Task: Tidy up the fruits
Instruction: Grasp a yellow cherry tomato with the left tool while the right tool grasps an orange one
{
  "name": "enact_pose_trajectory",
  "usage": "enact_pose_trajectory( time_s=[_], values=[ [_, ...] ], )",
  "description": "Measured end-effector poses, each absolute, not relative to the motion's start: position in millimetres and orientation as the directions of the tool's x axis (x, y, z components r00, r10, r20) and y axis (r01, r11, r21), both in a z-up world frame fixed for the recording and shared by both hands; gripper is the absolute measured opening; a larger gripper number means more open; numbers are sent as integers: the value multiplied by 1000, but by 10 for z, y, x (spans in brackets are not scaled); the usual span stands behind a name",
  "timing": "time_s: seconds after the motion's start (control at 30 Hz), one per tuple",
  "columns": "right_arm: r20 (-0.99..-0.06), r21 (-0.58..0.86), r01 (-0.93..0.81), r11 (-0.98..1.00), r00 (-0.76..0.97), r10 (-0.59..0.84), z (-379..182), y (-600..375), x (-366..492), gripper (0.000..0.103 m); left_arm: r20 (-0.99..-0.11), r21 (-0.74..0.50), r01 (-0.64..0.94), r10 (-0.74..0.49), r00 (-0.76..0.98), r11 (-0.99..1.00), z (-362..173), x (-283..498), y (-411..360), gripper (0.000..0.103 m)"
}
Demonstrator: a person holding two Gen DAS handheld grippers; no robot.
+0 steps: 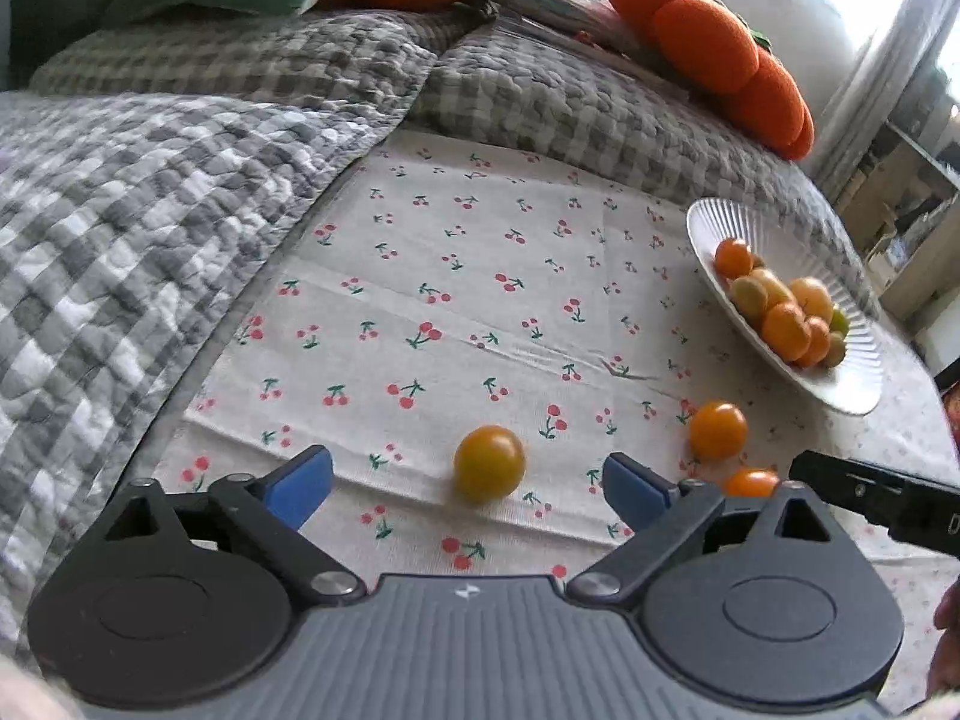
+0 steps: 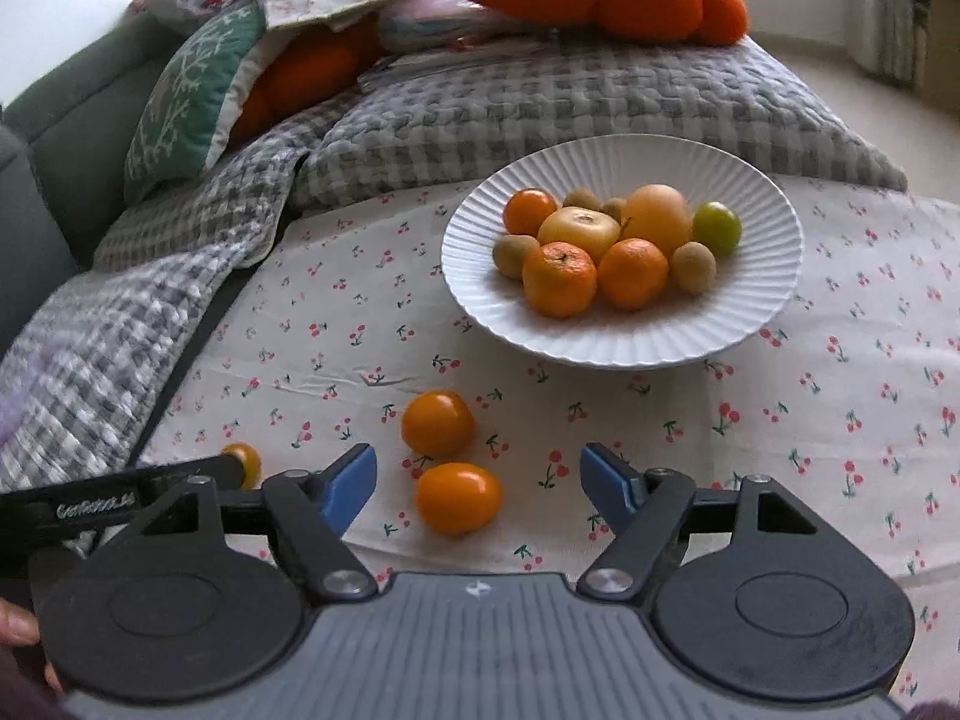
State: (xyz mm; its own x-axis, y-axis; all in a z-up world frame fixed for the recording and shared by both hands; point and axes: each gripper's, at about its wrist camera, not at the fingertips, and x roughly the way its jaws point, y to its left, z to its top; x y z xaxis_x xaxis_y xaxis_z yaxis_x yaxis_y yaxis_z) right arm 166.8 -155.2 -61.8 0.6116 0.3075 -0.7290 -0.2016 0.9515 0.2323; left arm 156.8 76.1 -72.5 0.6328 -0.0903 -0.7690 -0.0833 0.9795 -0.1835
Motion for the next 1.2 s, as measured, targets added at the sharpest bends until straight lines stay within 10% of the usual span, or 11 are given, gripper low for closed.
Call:
enact_pose_trajectory(
  time_s=[0.5,1.2],
  values=[
    [-756,39,-306,951,614,228,-806,-1314,1653,49,-764,-173,-65,-93,639,983,-830,1665,760,22],
    [-747,30,-305,952,626,224,-777,-1271,1637,33,-765,-216,-78,-119,633,973,-809,1626,777,21]
  ],
)
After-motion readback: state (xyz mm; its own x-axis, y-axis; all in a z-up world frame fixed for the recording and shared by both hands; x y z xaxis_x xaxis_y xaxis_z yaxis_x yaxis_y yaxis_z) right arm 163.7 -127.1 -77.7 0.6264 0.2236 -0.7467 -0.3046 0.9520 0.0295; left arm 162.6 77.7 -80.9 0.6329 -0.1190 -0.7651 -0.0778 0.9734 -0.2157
